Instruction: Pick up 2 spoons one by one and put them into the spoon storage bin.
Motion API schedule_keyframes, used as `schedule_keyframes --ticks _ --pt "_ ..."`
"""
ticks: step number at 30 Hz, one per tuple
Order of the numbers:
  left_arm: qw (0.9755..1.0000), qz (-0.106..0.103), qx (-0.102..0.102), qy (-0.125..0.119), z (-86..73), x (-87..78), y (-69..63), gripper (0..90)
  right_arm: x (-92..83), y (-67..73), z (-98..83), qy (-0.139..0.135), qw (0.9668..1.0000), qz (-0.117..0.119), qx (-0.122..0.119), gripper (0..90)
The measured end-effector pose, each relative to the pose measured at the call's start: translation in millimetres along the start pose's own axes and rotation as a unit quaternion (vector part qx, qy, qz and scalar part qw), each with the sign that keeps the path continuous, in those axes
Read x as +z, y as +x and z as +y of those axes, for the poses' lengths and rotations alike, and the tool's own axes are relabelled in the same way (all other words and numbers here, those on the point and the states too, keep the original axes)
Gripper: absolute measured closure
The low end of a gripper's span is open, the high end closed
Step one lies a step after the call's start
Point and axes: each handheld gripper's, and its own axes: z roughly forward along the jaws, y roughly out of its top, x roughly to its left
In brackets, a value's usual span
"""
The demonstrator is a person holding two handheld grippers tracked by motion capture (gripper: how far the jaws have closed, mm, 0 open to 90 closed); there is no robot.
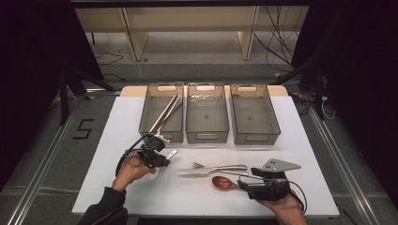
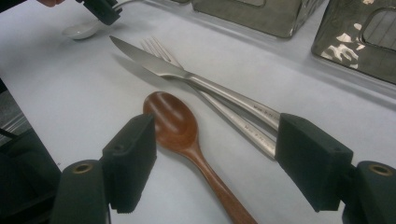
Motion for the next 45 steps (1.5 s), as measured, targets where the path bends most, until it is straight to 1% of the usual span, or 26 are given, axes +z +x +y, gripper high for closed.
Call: schedule_keyframes --ticks 1,2,5,6,10,12,13,14,17,18,20,21,23,27,30,31,32,33,38,41,42,45 --pt "1.0 0.001 -0.004 -0.009 -0.7 -1.6 0.4 73.7 -0.1 0.0 0.0 -0.001 1.0 0.0 0.0 30.0" --pt "1.0 0.0 -0.001 -0.008 -0.9 -3.2 1.3 73.8 -0.3 -0.1 0.1 0.0 1.0 0.0 0.0 30.0" --pt "0.9996 0.001 -0.007 -0.028 -1.4 -8.2 1.2 73.8 -0.3 -0.3 0.1 -0.001 1.0 0.0 0.001 30.0" --pt "0.9996 0.001 -0.002 -0.029 -1.3 -10.2 1.8 73.9 -0.2 -0.2 0.1 -0.001 1.0 0.0 0.0 30.0" --pt "0.9985 0.006 -0.005 -0.055 -1.5 -15.8 2.3 73.9 -0.2 0.2 0.2 0.0 1.0 0.0 0.001 30.0" --pt "0.9982 0.004 -0.005 -0.059 -1.4 -18.4 3.1 73.9 -0.2 0.2 0.1 0.0 1.0 0.0 0.001 30.0" --pt "0.9978 0.006 -0.007 -0.065 -1.8 -19.4 2.8 73.9 -0.1 0.2 0.1 -0.001 1.0 0.0 0.001 30.0" --pt "0.9977 0.007 -0.005 -0.067 -1.7 -21.0 3.1 73.9 0.0 0.1 0.0 -0.001 1.0 0.0 0.001 30.0" --pt "0.9969 0.011 -0.008 -0.078 -0.8 -25.0 3.1 73.9 0.0 -0.1 0.1 -0.001 1.0 0.0 0.002 30.0" --pt "0.9968 0.01 -0.007 -0.079 -0.4 -26.1 3.0 74.0 0.0 -0.1 0.1 -0.001 1.0 0.0 0.002 30.0" --pt "0.996 0.01 -0.009 -0.088 0.9 -29.9 2.6 74.0 0.0 -0.2 0.1 -0.001 1.0 0.0 0.002 30.0" --pt "0.996 0.008 -0.01 -0.088 1.7 -31.4 2.8 73.9 0.0 -0.2 0.1 -0.001 1.0 0.0 0.003 30.0" --pt "0.995 0.005 -0.012 -0.099 3.7 -35.0 2.6 73.9 -0.1 -0.3 0.1 -0.002 1.0 0.0 0.004 30.0" --pt "0.9937 0.001 -0.016 -0.111 10.0 -40.6 2.3 73.9 0.4 0.0 0.2 -0.002 1.0 0.0 0.003 30.0" --pt "0.9928 -0.007 -0.017 -0.119 14.9 -43.2 1.6 73.9 0.3 0.2 0.1 -0.001 1.0 0.0 0.002 30.0" --pt "0.9923 -0.006 -0.017 -0.123 15.9 -43.7 1.1 73.9 0.3 0.0 0.1 -0.002 1.0 0.001 0.003 30.0" --pt "0.992 -0.008 -0.016 -0.125 17.5 -44.7 0.5 73.9 0.3 -0.1 0.1 -0.002 1.0 0.001 0.003 30.0" --pt "0.9921 -0.007 -0.01 -0.125 19.3 -45.9 0.6 73.9 0.3 -0.2 0.1 -0.002 1.0 0.0 0.004 30.0" --pt "0.9892 -0.018 -0.017 -0.145 30.2 -51.5 1.2 73.9 0.0 -0.1 0.2 -0.002 1.0 0.001 0.003 30.0" --pt "0.9875 -0.019 -0.014 -0.156 38.1 -55.1 -0.8 74.0 -0.1 -0.4 0.2 -0.002 1.0 0.001 0.005 30.0" --pt "0.9874 -0.02 -0.014 -0.157 40.4 -56.0 -1.5 73.9 -0.1 -0.6 0.2 -0.002 1.0 0.001 0.004 30.0" --pt "0.9857 -0.028 -0.013 -0.166 50.3 -57.0 -1.9 74.0 0.2 -0.5 0.4 -0.003 1.0 0.001 0.003 30.0"
